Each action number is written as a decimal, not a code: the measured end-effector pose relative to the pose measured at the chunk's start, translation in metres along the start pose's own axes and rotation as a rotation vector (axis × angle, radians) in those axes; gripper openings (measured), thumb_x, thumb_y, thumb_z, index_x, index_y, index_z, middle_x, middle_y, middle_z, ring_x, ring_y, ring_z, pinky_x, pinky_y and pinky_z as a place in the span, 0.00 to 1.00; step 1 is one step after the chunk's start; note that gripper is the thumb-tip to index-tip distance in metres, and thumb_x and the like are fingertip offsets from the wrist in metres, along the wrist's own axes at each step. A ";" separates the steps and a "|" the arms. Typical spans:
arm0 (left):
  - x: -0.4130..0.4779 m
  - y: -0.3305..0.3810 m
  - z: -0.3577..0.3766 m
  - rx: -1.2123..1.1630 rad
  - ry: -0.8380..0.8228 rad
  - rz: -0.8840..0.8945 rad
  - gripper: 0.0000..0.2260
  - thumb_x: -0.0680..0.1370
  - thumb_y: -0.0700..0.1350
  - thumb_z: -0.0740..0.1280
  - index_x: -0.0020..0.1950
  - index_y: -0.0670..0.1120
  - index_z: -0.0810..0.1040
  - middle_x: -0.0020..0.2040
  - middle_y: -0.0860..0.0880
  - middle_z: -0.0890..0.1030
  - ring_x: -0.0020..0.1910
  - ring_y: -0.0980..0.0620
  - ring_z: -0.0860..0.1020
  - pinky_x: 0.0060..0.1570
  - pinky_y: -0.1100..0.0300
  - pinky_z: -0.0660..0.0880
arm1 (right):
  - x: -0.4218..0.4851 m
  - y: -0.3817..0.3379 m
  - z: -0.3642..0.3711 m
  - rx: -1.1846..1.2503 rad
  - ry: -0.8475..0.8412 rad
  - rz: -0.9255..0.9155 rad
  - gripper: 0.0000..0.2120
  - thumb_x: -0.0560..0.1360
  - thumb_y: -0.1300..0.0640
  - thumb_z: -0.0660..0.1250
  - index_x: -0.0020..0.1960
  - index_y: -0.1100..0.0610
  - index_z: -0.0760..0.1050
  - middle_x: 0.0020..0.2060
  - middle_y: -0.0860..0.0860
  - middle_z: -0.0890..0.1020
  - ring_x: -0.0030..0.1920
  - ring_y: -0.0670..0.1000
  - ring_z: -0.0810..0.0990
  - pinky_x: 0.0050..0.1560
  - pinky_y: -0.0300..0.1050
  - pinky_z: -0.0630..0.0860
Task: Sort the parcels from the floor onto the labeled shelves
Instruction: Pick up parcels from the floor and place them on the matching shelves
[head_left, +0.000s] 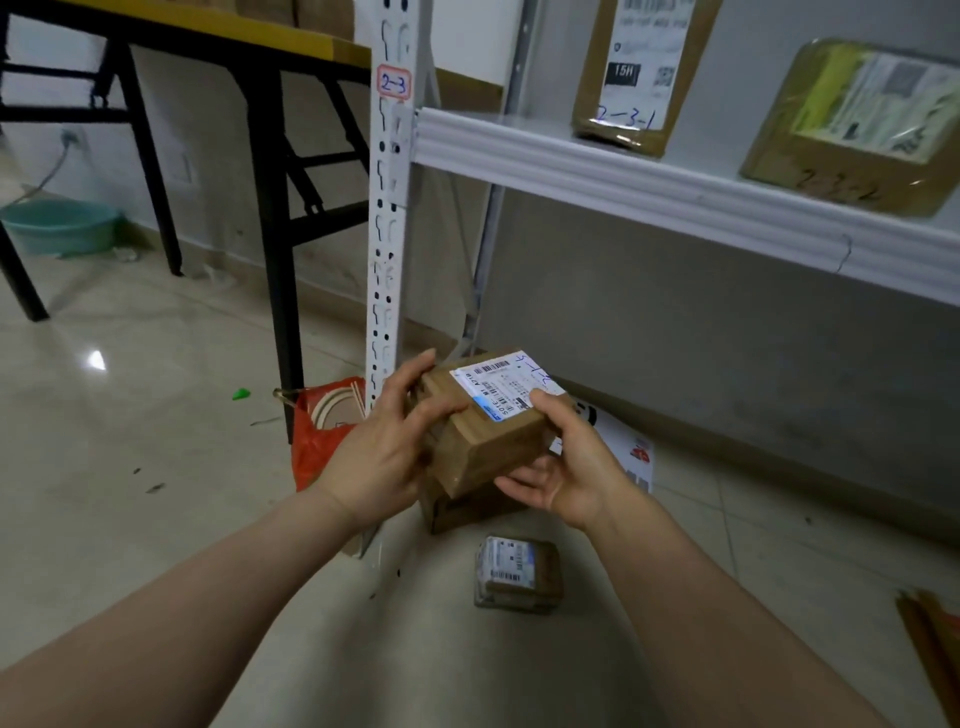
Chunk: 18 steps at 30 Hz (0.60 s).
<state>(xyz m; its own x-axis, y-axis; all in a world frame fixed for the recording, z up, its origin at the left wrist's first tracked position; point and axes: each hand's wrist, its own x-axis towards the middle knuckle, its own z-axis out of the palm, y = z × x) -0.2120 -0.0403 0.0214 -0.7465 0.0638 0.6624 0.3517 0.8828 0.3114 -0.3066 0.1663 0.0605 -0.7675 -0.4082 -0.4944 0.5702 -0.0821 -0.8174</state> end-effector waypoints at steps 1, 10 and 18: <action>0.000 0.000 0.000 -0.006 0.016 -0.030 0.33 0.69 0.48 0.67 0.73 0.55 0.62 0.79 0.42 0.53 0.68 0.38 0.70 0.54 0.47 0.79 | 0.001 -0.001 -0.001 0.018 -0.011 -0.023 0.20 0.69 0.45 0.77 0.57 0.50 0.78 0.47 0.57 0.87 0.48 0.59 0.87 0.51 0.60 0.82; 0.010 -0.022 -0.012 -0.676 0.130 -0.808 0.25 0.75 0.46 0.67 0.70 0.57 0.65 0.65 0.51 0.74 0.64 0.49 0.73 0.64 0.43 0.73 | 0.006 -0.006 -0.005 0.003 -0.042 -0.288 0.30 0.69 0.59 0.76 0.68 0.46 0.70 0.52 0.48 0.87 0.57 0.54 0.84 0.40 0.51 0.82; 0.013 -0.009 -0.012 -0.982 -0.216 -0.917 0.46 0.59 0.63 0.78 0.73 0.63 0.60 0.61 0.53 0.76 0.61 0.47 0.76 0.53 0.51 0.74 | 0.002 -0.013 -0.014 -0.020 -0.065 -0.353 0.40 0.63 0.63 0.78 0.70 0.44 0.69 0.60 0.52 0.83 0.57 0.55 0.84 0.45 0.54 0.82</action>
<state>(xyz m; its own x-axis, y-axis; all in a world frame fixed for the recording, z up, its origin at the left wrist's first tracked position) -0.2182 -0.0528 0.0358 -0.9684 -0.2102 -0.1340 -0.1285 -0.0398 0.9909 -0.3195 0.1797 0.0657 -0.8954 -0.4150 -0.1613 0.2669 -0.2104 -0.9405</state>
